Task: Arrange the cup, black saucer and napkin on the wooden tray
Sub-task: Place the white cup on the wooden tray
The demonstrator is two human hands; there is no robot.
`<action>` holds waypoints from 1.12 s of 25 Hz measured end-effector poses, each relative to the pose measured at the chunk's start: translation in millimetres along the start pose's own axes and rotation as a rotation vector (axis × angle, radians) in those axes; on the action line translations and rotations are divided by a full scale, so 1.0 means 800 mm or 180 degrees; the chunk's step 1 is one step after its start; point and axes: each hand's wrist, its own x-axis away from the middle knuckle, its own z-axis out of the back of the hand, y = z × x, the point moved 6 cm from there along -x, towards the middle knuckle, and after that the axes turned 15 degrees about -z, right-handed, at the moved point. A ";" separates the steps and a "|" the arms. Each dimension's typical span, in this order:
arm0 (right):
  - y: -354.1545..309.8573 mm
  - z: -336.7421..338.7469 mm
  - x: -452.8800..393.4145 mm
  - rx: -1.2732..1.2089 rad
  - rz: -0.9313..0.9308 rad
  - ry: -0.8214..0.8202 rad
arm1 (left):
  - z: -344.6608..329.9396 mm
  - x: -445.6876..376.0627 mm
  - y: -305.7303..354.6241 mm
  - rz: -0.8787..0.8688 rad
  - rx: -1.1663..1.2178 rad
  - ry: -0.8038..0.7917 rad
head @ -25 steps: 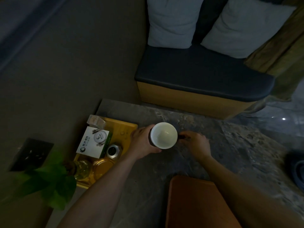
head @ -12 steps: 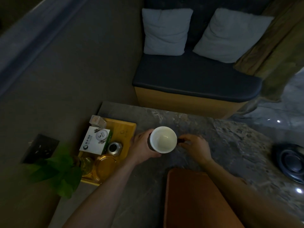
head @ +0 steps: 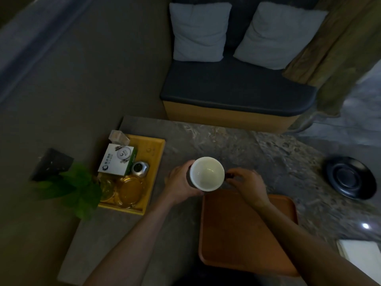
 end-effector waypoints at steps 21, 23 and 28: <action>0.102 -0.038 0.112 -0.0350 -0.0594 0.0297 | -0.085 0.056 -0.012 0.0067 0.0247 -0.0844; 0.105 -0.041 0.115 -0.0315 -0.0634 0.0326 | -0.087 0.055 -0.015 0.0084 0.0231 -0.0946; 0.110 -0.045 0.118 -0.0273 -0.0693 0.0340 | -0.092 0.047 -0.026 0.0186 0.0035 -0.1145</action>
